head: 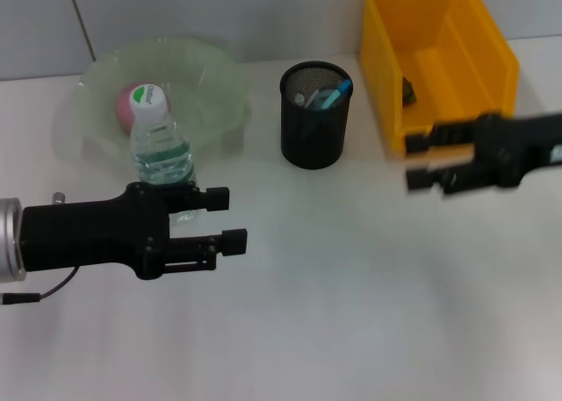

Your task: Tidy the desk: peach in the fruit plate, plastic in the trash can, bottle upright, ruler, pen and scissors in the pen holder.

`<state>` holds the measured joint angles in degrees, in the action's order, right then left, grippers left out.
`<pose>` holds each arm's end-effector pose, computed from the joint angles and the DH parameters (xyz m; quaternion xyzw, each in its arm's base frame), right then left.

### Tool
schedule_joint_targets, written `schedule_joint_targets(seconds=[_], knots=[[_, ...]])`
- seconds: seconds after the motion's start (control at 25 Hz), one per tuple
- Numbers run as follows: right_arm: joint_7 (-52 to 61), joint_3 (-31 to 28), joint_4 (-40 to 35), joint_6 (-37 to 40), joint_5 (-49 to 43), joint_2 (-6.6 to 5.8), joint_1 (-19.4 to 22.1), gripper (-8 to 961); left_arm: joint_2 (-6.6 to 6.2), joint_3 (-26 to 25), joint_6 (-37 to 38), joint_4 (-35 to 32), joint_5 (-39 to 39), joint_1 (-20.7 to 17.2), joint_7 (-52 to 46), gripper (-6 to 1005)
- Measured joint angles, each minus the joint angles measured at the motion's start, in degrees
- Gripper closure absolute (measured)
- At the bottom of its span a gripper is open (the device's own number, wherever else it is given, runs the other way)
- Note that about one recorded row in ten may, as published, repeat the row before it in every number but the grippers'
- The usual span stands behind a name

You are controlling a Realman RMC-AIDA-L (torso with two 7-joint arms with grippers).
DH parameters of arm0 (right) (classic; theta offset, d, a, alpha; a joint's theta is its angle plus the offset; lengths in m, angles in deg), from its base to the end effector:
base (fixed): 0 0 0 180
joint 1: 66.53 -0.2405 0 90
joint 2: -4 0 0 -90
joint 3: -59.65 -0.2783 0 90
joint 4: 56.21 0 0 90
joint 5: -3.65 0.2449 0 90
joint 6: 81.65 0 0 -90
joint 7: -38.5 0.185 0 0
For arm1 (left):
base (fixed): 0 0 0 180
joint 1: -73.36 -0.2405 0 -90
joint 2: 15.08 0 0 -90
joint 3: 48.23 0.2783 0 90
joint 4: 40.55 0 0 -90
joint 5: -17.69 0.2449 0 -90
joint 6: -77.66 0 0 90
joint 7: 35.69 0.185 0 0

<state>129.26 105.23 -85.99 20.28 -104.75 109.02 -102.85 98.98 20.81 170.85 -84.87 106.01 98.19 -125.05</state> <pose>0.2667 0.3923 0.0319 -0.9396 0.2434 0.2397 0.0197 -0.2315 0.3525 -0.0425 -0.9365 -0.1977 -0.2895 0.0056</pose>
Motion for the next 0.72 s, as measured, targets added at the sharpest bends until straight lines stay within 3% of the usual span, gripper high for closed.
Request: schedule_joint_targets(seconds=[0.16, 0.32, 0.4, 0.72], knots=[[-1.8, 0.0, 0.4, -1.4, -4.9, 2.53, -1.1, 173, 0.13, -0.1, -0.3, 0.4, 1.0, 0.8, 0.5, 337], [-3.7, -0.1, 0.7, -3.2, -6.7, 4.46, -1.3, 174, 0.29, -0.7, -1.0, 1.7, 2.8, 2.0, 0.8, 240], [-4.5, -0.3, 0.8, -4.1, -6.7, 5.02, -1.1, 175, 0.29, -1.1, -1.3, 2.5, 3.1, 2.2, 1.3, 191], [-6.4, -0.5, 0.9, -5.2, -6.6, 6.31, -1.2, 176, 0.37, -2.5, -1.5, 6.4, 3.8, 3.6, 3.3, 175]])
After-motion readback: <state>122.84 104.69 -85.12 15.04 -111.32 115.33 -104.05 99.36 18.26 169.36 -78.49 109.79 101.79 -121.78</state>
